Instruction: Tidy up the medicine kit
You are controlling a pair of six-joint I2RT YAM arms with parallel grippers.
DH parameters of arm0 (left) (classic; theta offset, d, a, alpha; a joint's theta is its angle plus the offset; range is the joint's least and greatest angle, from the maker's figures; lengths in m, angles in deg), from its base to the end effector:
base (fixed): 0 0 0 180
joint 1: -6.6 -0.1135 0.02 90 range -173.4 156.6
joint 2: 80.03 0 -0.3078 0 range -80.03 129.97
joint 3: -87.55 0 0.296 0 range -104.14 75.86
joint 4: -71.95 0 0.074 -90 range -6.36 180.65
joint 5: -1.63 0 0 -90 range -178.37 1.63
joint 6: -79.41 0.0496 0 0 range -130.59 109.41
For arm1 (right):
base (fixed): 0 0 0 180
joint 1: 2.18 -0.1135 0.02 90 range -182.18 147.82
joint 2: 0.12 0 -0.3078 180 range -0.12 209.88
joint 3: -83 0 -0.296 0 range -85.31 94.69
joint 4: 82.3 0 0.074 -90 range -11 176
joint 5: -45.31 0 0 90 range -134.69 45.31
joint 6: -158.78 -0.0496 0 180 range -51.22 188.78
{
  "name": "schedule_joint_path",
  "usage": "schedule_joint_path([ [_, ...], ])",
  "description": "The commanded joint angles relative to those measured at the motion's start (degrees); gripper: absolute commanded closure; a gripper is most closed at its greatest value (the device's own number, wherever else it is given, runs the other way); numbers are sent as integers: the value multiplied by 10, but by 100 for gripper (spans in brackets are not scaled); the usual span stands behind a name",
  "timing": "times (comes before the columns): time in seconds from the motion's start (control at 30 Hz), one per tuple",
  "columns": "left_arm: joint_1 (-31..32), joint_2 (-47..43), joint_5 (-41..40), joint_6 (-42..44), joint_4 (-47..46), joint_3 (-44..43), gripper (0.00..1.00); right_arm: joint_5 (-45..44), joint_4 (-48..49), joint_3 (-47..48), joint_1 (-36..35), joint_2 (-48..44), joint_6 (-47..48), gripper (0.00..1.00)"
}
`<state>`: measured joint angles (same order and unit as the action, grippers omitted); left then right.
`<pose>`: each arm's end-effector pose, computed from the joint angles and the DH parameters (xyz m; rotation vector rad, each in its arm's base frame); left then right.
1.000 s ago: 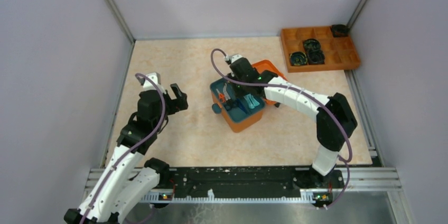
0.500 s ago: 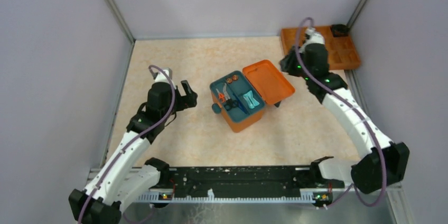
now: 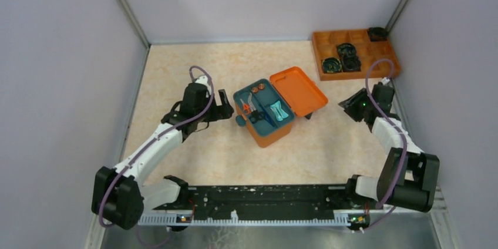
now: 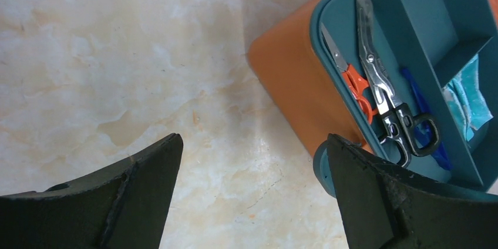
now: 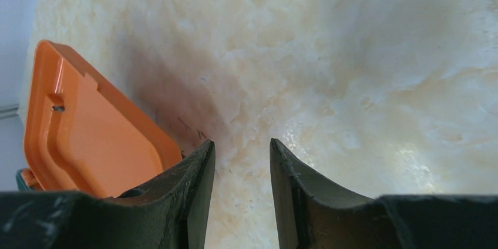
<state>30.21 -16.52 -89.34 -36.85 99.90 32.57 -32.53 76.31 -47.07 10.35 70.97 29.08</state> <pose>0.2521 -0.1093 0.2716 -0.0615 2.2460 -0.4604 0.2820 -0.0520 0.2150 0.9316 2.1493 0.4838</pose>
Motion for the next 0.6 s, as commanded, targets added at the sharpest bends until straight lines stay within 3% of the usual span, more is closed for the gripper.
schedule_joint_path([
  [0.0, -2, 32, 37, -6, -17, -25, 1, 96, 101, -27, 6, 31, -22, 61],
  [0.2, -2, 63, 55, -16, -35, -39, 1, 197, 213, -71, 6, 97, -59, 61],
  [0.57, -2, 91, 70, -26, -62, -43, 1, 301, 390, -113, 6, 172, -146, 61],
])
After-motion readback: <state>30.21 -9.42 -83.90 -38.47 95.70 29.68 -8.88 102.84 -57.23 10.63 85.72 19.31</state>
